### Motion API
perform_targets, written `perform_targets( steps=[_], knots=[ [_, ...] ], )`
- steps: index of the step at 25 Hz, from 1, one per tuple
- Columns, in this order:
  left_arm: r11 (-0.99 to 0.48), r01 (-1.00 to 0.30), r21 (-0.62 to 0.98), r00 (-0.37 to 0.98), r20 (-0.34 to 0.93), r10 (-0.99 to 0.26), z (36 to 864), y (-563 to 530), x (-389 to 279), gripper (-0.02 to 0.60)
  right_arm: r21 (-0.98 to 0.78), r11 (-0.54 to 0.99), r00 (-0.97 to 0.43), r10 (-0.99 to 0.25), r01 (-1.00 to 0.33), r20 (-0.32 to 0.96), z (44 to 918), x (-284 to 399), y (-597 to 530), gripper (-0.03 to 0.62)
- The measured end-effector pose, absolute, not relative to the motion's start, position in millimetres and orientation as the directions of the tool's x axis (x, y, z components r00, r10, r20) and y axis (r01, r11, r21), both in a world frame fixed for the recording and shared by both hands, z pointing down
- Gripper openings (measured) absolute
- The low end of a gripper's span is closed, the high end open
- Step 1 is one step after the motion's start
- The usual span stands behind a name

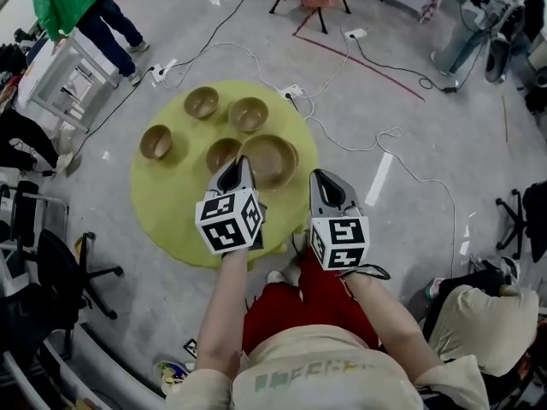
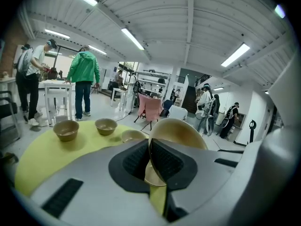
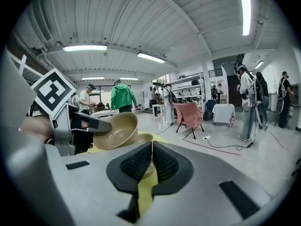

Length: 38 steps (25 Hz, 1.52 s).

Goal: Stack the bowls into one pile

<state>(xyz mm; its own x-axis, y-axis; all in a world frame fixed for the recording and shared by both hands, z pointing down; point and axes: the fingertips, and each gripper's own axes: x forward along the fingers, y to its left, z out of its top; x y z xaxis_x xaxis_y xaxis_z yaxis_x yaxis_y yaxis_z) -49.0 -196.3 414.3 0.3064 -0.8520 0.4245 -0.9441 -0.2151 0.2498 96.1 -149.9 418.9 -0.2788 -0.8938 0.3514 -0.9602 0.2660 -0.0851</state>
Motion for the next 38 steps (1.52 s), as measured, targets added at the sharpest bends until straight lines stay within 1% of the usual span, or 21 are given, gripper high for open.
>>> perform_targets(
  steps=[11,18,38],
  knots=[
    [-0.161,-0.954,0.252,0.268,0.482,-0.834,444,-230,-27,0.031,-0.107,0.316,-0.333,-0.859,-0.943,0.388,437,115,-191,0.037],
    [-0.126,-0.958,0.256,0.249,0.531,-0.810,472,-242,-20,0.031,-0.126,0.319,-0.341,-0.834,-0.939,0.433,460,127,-207,0.037],
    [-0.073,-0.972,0.222,0.199,0.620,-0.759,522,-237,-18,0.031,-0.153,0.379,-0.403,-0.770,-0.912,0.494,496,115,-214,0.037]
  ],
)
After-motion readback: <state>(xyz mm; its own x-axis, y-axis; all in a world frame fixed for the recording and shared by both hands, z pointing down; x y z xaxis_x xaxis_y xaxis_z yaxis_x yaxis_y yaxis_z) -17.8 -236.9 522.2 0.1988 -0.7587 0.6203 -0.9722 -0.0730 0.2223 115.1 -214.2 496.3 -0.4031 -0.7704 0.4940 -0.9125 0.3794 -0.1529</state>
